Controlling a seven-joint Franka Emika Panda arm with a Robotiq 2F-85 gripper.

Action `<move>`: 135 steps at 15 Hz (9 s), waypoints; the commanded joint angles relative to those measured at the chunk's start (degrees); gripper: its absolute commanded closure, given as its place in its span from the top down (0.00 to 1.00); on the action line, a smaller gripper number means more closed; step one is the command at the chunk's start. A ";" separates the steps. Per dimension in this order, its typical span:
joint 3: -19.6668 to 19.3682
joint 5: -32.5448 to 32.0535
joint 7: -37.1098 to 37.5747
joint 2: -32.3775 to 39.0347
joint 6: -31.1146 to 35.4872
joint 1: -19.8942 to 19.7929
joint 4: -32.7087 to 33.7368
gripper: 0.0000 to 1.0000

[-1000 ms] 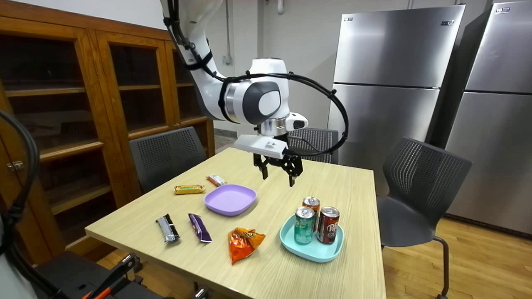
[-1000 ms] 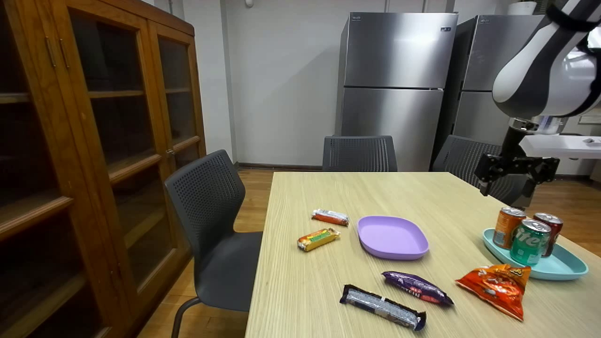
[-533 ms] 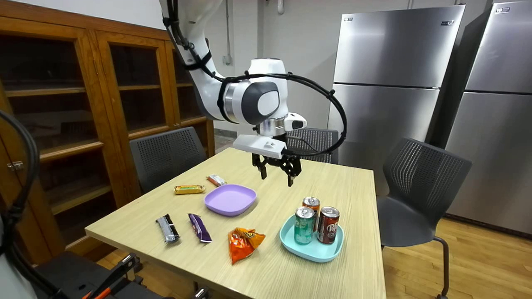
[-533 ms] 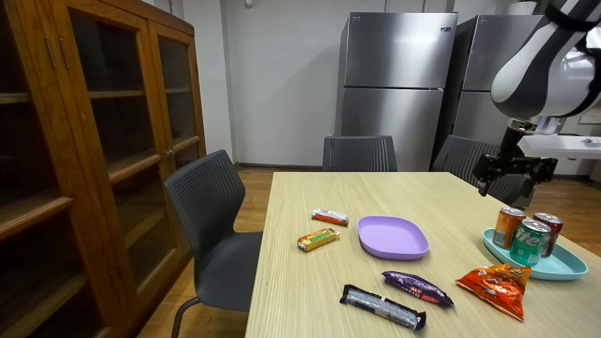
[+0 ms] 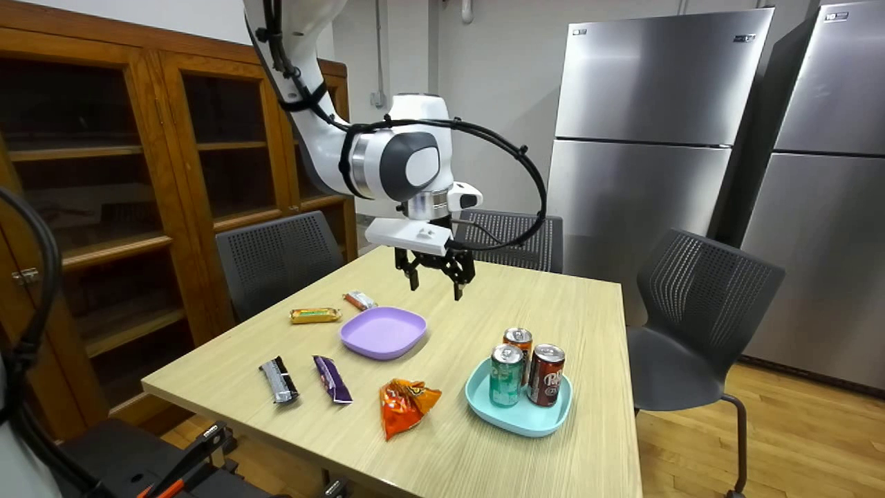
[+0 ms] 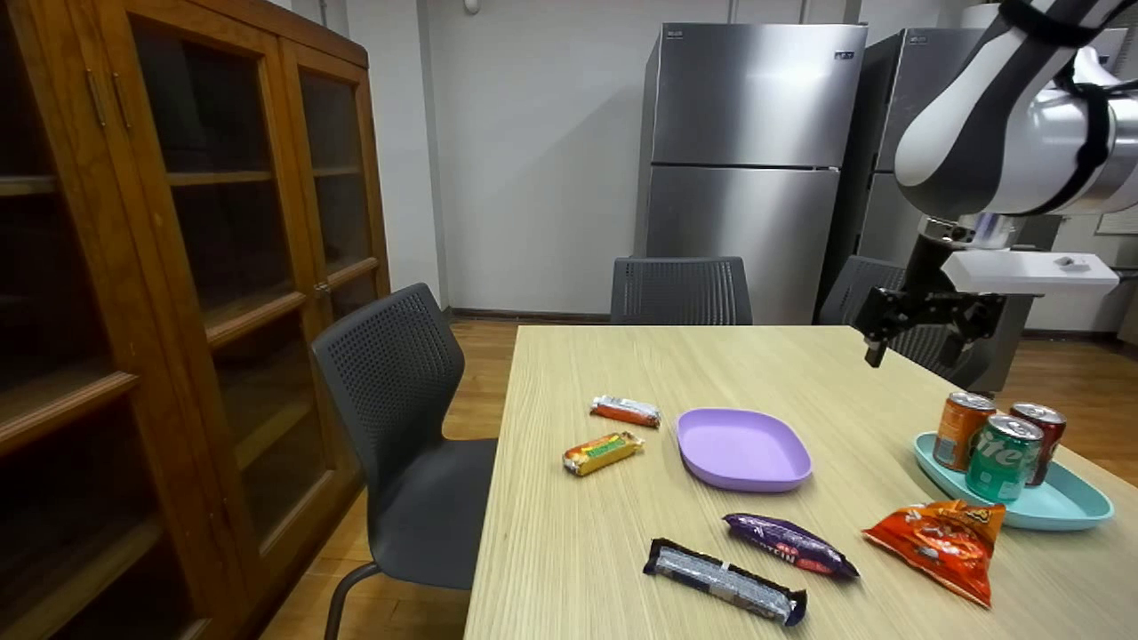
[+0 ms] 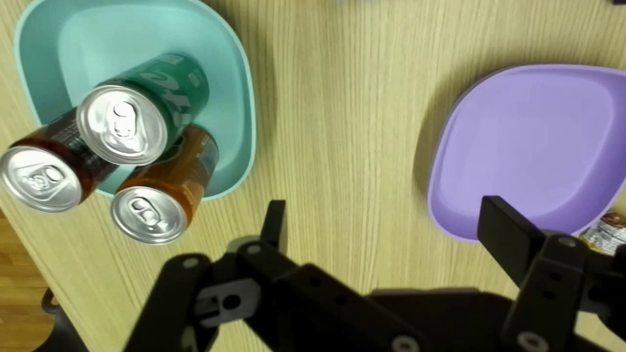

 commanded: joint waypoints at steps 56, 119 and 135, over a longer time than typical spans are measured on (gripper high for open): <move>14.05 -16.26 -18.08 25.92 -2.23 13.69 26.05 1.00; 6.51 -18.26 -16.35 29.01 1.26 11.75 31.48 0.16; 3.58 -17.72 -13.37 27.66 -0.66 11.17 25.26 0.66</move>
